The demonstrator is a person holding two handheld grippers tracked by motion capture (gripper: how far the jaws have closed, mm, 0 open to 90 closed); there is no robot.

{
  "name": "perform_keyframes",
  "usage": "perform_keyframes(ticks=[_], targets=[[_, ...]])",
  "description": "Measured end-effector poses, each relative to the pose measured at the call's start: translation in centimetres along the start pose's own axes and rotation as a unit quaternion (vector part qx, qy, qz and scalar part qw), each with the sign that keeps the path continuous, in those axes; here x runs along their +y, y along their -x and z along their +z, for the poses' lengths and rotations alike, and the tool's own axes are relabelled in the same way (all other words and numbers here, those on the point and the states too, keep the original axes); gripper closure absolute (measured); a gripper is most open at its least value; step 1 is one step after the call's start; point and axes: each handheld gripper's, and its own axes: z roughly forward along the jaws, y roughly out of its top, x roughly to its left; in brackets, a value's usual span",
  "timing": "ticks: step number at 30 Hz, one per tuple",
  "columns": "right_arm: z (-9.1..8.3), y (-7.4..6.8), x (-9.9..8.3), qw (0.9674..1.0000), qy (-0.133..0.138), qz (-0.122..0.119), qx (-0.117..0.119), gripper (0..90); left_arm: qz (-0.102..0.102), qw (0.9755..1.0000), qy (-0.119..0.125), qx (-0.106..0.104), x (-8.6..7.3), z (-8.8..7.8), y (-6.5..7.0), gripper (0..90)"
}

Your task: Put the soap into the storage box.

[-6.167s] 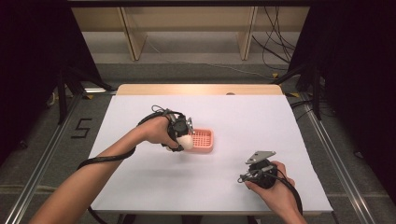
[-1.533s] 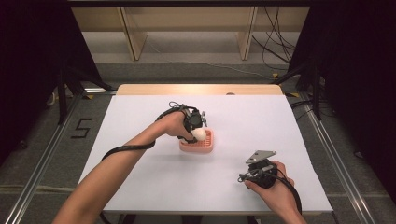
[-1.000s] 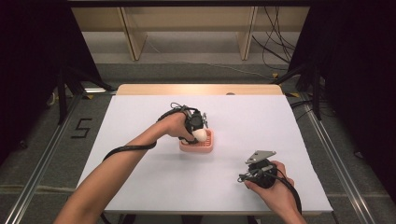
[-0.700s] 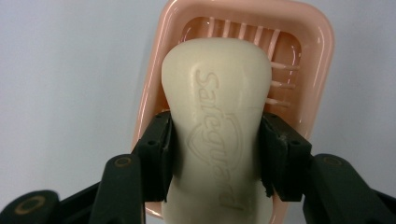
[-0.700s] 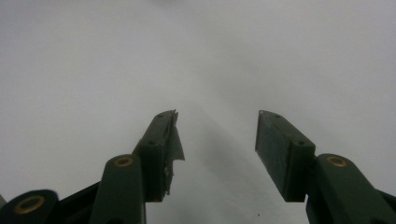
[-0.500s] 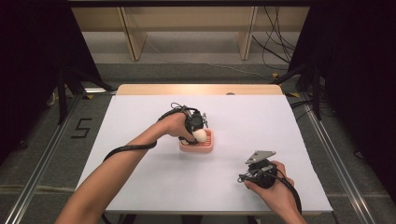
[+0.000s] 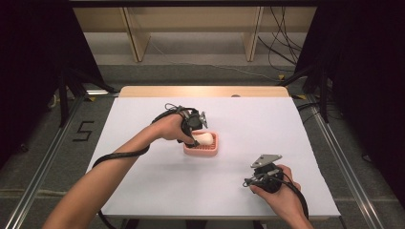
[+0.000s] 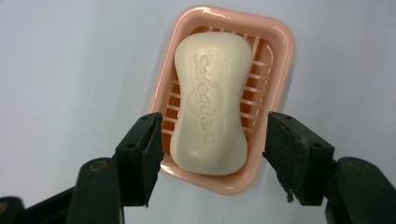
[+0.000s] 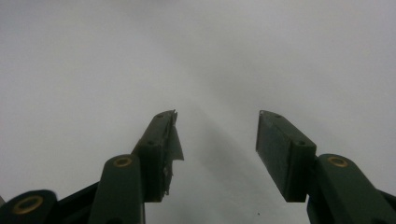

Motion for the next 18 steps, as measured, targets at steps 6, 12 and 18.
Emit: perform_keyframes(ticks=[6,12,18], targets=[[-0.1,-0.1,-0.1,0.9999,-0.007,0.009,-0.003,48.0,-0.018,0.9975,0.069,0.000,-1.8,-1.8,1.7,37.3],[-0.1,-0.2,-0.1,0.9999,-0.008,0.012,-0.004,47.9,-0.075,0.9924,0.093,0.030,-3.9,-2.5,3.3,37.2],[-0.1,-0.2,-0.1,0.9999,-0.008,0.014,-0.005,47.7,-0.125,0.9857,0.106,0.042,-6.0,-3.3,4.8,36.8]])
